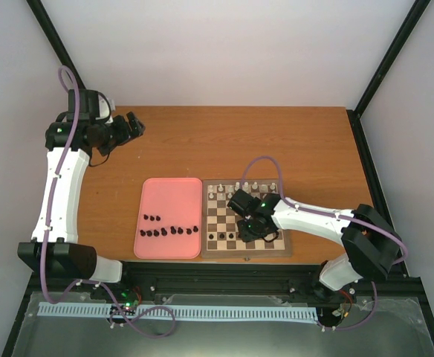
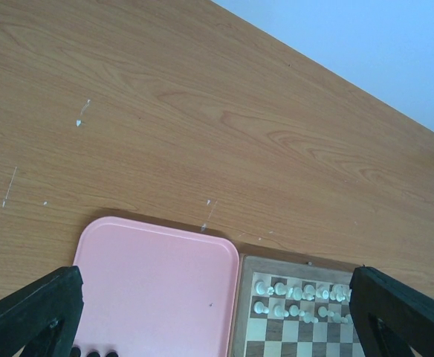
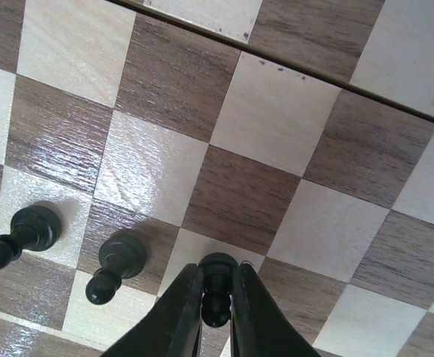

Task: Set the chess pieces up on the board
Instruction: Place the chess piece on the chessboard, then pick up the chess piece from the storage box.

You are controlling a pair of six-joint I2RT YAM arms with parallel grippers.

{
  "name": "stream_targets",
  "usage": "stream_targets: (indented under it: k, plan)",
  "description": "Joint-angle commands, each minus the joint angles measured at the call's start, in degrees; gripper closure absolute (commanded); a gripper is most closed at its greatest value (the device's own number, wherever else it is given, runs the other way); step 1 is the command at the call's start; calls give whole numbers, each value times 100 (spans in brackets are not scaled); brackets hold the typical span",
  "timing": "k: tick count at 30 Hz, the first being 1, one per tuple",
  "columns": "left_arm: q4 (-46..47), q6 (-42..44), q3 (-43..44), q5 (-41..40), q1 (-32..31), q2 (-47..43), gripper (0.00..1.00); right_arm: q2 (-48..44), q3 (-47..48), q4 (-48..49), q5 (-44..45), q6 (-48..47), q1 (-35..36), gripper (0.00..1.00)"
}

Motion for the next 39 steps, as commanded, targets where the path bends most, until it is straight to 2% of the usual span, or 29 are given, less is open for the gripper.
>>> stream_targets:
  k: [1,8,14,20,23,31,39]
  plan:
    - [-28,138,-7,20,-34,-60,0,30,40,-13,118,53,14,85]
    - [-21,128,-3,29,-34,-57,0,-26,103,-91,213,80,14,79]
    - [-21,130,-14,36,-34,-64,0,-107,310,-267,451,45,18,70]
    - [-13,132,-12,41,-34,-59,0,-143,709,-507,649,-16,7,58]
    - [-15,132,6,50,-34,-64,0,-94,1034,-561,771,-59,-3,57]
    - [-34,116,69,72,-34,-91,0,1201,2971,-423,103,-875,97,61]
    - [-13,111,44,23,-30,-155,0,3211,5429,-442,-903,-1643,590,61]
